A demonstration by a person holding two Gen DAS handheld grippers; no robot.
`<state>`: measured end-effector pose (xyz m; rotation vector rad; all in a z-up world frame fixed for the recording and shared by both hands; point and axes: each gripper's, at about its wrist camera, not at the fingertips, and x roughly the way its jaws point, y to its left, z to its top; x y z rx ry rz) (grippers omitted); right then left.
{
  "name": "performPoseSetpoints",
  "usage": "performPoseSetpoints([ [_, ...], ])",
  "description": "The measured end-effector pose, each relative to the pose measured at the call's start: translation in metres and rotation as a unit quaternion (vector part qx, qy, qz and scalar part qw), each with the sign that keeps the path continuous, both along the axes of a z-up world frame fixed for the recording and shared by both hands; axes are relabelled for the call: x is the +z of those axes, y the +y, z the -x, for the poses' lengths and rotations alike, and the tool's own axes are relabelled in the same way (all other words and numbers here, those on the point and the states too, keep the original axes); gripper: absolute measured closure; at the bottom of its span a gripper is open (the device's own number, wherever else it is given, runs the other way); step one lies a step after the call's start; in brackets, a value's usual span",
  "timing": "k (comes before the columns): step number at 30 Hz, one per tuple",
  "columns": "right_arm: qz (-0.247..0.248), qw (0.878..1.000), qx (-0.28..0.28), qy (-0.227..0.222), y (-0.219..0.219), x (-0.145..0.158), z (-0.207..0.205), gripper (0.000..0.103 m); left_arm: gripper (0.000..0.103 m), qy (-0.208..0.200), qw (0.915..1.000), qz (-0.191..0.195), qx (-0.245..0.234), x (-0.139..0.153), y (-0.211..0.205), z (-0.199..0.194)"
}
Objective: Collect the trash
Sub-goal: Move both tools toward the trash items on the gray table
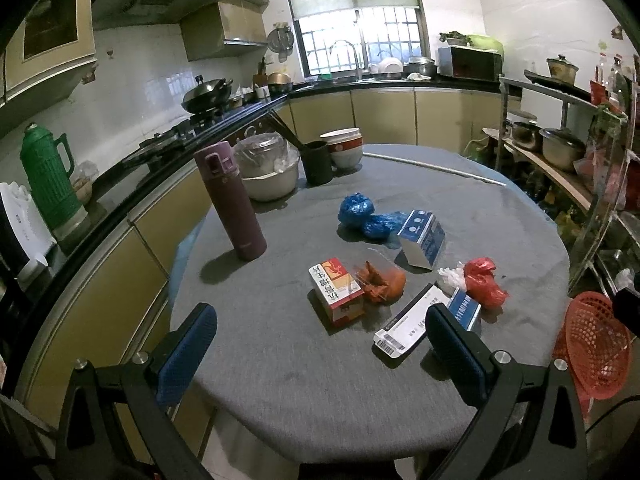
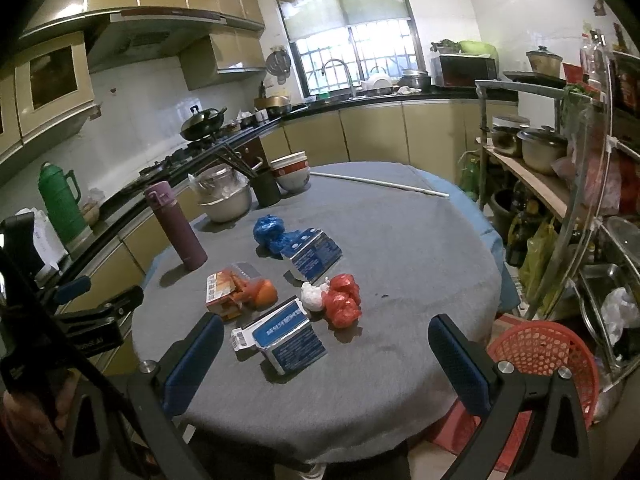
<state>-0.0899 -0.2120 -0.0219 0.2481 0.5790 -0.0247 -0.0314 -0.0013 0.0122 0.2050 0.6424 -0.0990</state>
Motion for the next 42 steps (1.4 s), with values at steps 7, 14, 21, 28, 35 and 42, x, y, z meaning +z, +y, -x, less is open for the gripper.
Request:
performPoseSetpoints([
  [7, 0.002, 1.000, -0.002, -0.013, 0.001, 0.003, 0.011, 0.000, 0.000, -0.001, 1.0000, -0.006, -0.002, 0.005, 0.000, 0.009],
  [14, 0.001, 1.000, -0.003, -0.027, 0.001, 0.002, 0.019, 0.000, 0.000, 0.000, 0.9999, -0.013, -0.003, 0.006, -0.002, 0.015],
  [21, -0.007, 1.000, -0.010, -0.015, -0.004, 0.001, 0.022, 0.000, 0.000, -0.004, 0.9999, -0.011, -0.005, 0.002, -0.006, 0.018],
  [28, -0.046, 0.999, -0.019, -0.004, -0.016, -0.004, 0.016, 0.000, 0.000, 0.010, 0.9994, -0.028, -0.016, -0.006, -0.018, 0.012],
  [35, -0.035, 0.999, -0.033, 0.021, -0.029, -0.018, 0.005, 0.000, 0.000, 0.034, 0.9980, -0.042, -0.031, -0.021, -0.036, 0.002],
  [42, -0.049, 0.997, -0.037, 0.036, -0.040, -0.031, -0.007, 0.000, 0.000, 0.060, 0.9951, -0.067, -0.039, -0.035, -0.051, -0.010],
])
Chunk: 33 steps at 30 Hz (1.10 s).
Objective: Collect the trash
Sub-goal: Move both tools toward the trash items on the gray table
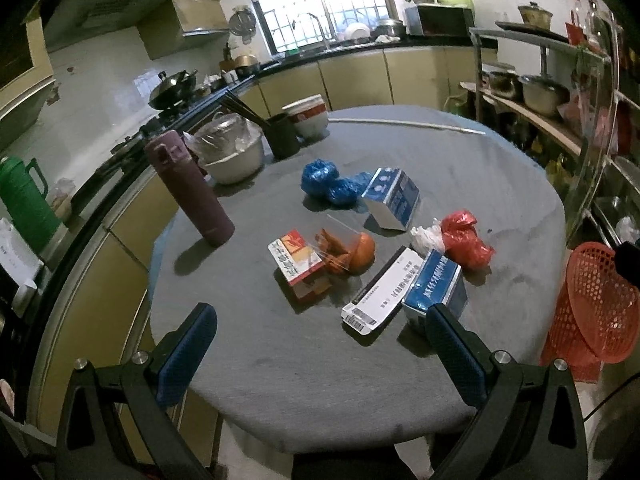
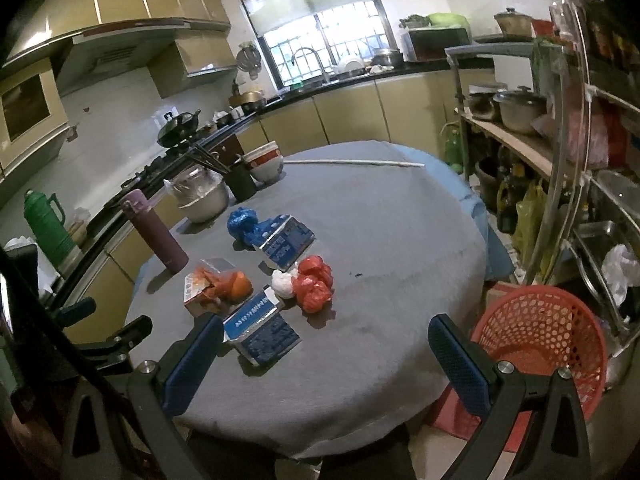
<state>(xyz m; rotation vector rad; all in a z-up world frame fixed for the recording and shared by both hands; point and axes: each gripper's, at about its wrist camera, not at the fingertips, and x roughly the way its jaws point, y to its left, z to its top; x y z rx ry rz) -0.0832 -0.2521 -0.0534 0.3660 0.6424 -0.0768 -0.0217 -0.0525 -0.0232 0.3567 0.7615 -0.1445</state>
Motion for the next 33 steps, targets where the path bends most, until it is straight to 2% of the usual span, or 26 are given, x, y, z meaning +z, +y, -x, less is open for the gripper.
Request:
performPoseSetpoints([
  [14, -0.034, 0.999, -0.002, 0.038, -0.015, -0.033, -0.034, 0.000, 0.000, 0.045, 0.9988, -0.019, -0.001, -0.032, -0.014, -0.031],
  [21, -0.043, 0.997, 0.001, 0.059, -0.014, -0.045, -0.056, 0.000, 0.000, 0.075, 0.9970, -0.017, 0.001, -0.048, -0.015, -0.047],
  [33, -0.049, 0.995, 0.013, 0.081, -0.010, -0.057, -0.096, 0.000, 0.000, 0.104, 0.9945, -0.010, 0.008, -0.064, -0.015, -0.071],
])
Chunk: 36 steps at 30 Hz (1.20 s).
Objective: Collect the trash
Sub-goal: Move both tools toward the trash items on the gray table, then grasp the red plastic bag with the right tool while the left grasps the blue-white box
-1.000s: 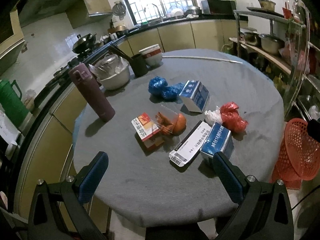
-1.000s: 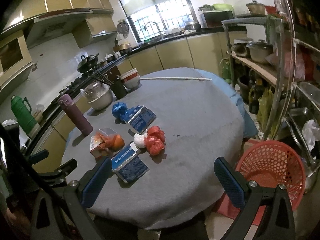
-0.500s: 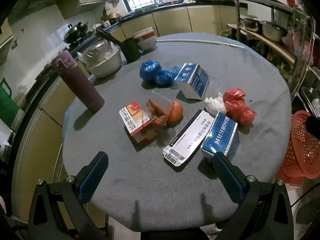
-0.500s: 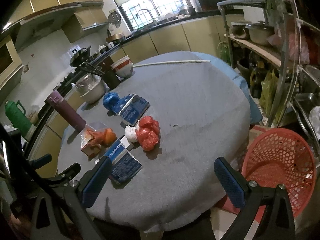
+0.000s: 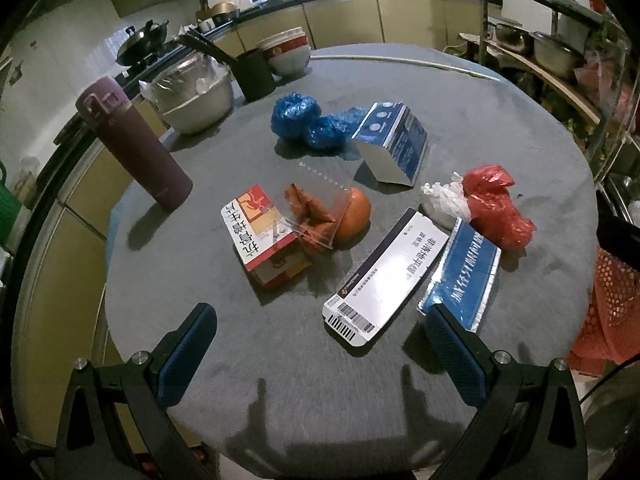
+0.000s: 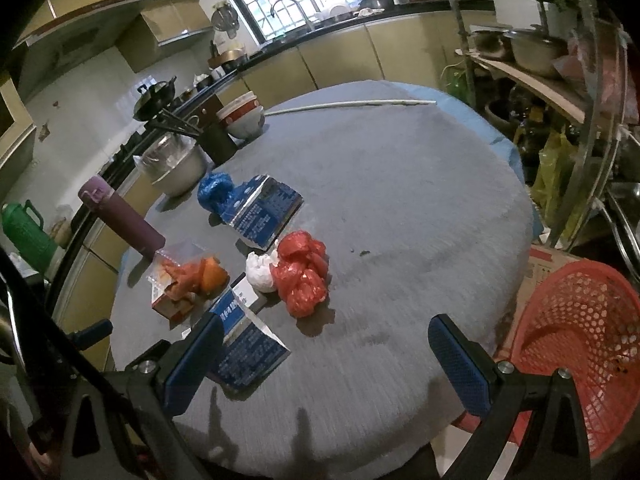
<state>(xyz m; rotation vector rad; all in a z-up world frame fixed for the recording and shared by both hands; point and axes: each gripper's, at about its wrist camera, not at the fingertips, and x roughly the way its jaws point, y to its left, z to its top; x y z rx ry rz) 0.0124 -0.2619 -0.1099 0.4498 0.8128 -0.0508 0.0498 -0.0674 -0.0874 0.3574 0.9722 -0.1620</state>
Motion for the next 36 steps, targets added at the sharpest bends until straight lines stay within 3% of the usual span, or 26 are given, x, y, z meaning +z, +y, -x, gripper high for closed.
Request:
performPoseSetpoints([
  [8, -0.019, 1.000, 0.019, 0.008, 0.004, -0.014, -0.034, 0.002, 0.000, 0.040, 0.9987, 0.030, -0.002, -0.013, 0.004, -0.016],
  [12, -0.043, 0.998, 0.036, 0.024, 0.008, -0.029, -0.054, 0.018, 0.000, 0.062, 0.9959, 0.066, 0.002, -0.018, 0.012, -0.025],
  [19, -0.040, 0.998, 0.044, 0.034, 0.017, -0.045, -0.083, 0.030, 0.000, 0.072, 0.9914, 0.108, -0.010, -0.016, 0.016, -0.030],
  [22, -0.039, 0.998, 0.042, 0.038, 0.016, -0.053, -0.095, 0.032, 0.000, 0.074, 0.9869, 0.139, -0.037, -0.008, 0.011, -0.025],
  [26, -0.072, 0.996, 0.040, 0.046, 0.009, -0.069, -0.108, 0.051, 0.000, 0.079, 0.9797, 0.162, -0.088, -0.004, -0.004, -0.017],
  [28, -0.081, 0.995, 0.042, 0.043, 0.007, -0.070, -0.109, 0.054, 0.000, 0.085, 0.9765, 0.166, -0.107, -0.006, -0.012, -0.015],
  [29, -0.088, 0.995, 0.041, 0.039, 0.006, -0.070, -0.108, 0.055, 0.001, 0.089, 0.9756, 0.167, -0.111, -0.007, -0.015, -0.014],
  [32, -0.102, 0.994, 0.036, 0.028, 0.001, -0.068, -0.101, 0.056, 0.020, 0.109, 0.9723, 0.172, -0.115, -0.014, -0.021, -0.018],
  [34, -0.118, 0.992, 0.030, 0.020, -0.006, -0.067, -0.093, 0.056, 0.037, 0.120, 0.9722, 0.169, -0.110, -0.023, -0.024, -0.023],
  [36, -0.134, 0.991, 0.021, 0.013, -0.015, -0.065, -0.084, 0.056, 0.045, 0.126, 0.9701, 0.177, -0.108, -0.029, -0.026, -0.029],
])
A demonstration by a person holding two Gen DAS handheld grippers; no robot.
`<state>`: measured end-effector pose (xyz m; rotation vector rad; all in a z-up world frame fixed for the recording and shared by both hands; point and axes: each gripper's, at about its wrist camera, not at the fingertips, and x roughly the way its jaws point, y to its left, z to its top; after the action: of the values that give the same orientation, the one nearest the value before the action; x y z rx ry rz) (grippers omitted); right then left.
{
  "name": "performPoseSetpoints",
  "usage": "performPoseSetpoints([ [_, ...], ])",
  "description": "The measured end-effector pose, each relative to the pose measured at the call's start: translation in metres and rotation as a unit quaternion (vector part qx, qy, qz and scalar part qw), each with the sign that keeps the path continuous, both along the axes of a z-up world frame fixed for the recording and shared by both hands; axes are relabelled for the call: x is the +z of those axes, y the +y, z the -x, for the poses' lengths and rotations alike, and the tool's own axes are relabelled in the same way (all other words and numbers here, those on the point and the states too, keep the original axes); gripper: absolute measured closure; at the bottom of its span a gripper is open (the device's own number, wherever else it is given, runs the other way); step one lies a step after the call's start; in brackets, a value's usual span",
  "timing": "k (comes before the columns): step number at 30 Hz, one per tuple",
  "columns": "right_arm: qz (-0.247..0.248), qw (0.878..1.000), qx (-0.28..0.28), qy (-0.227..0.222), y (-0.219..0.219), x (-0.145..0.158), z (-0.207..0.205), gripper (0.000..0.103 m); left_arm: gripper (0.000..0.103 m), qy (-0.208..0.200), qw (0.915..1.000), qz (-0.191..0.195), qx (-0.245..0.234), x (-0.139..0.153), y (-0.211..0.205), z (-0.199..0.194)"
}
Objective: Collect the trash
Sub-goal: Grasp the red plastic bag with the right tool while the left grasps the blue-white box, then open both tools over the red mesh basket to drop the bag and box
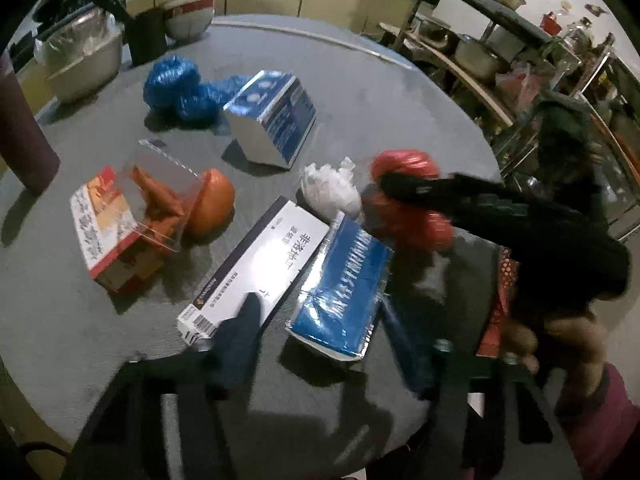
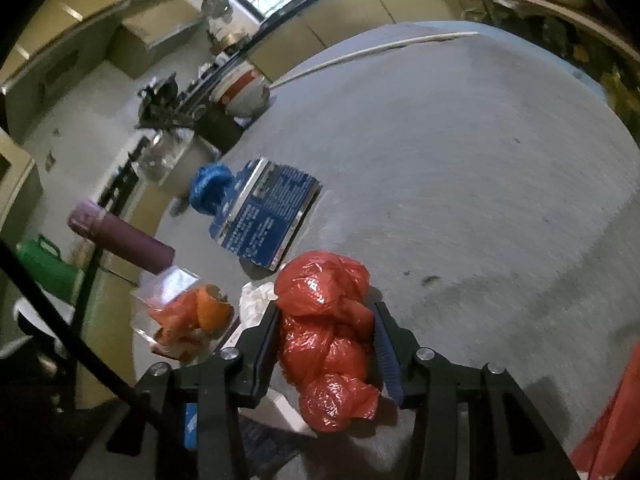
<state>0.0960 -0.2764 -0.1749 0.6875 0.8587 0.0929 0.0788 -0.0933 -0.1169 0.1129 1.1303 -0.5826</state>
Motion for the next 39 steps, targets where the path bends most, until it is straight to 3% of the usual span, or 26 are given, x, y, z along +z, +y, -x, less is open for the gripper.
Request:
performPoseSetpoints([
  [1, -0.003, 1.000, -0.006, -0.002, -0.003, 0.001, 0.005, 0.056, 0.053, 0.001, 1.0000, 0.003, 0.001, -0.002, -0.001, -0.003],
  [6, -0.036, 0.999, -0.028, -0.015, -0.022, 0.005, 0.034, 0.056, 0.054, -0.011, 0.9999, 0.011, 0.004, 0.001, -0.003, 0.001],
  [12, -0.037, 0.997, -0.058, -0.025, -0.047, 0.010, 0.076, 0.056, 0.054, -0.024, 0.9997, 0.006, 0.002, 0.007, -0.006, 0.015],
  [18, -0.034, 0.992, -0.120, -0.025, -0.090, 0.011, 0.130, 0.056, 0.054, -0.044, 0.9981, 0.016, -0.040, 0.028, -0.026, 0.042],
  [23, -0.036, 0.980, -0.196, -0.009, -0.136, 0.001, 0.189, 0.056, 0.054, -0.028, 0.9917, 0.031, -0.121, 0.039, -0.081, 0.063],
  [32, -0.069, 0.947, -0.315, 0.007, -0.198, -0.017, 0.280, 0.053, 0.054, -0.002, 0.9639, 0.050, -0.261, 0.033, -0.216, 0.095],
  [35, -0.086, 0.941, -0.327, 0.000, -0.208, -0.016, 0.293, 0.043, 0.053, -0.004, 0.9578, 0.042, -0.284, 0.027, -0.250, 0.107],
  [39, -0.084, 0.939, -0.333, -0.013, -0.211, -0.009, 0.302, 0.036, 0.035, -0.010, 0.9581, 0.042, -0.283, 0.030, -0.250, 0.112],
])
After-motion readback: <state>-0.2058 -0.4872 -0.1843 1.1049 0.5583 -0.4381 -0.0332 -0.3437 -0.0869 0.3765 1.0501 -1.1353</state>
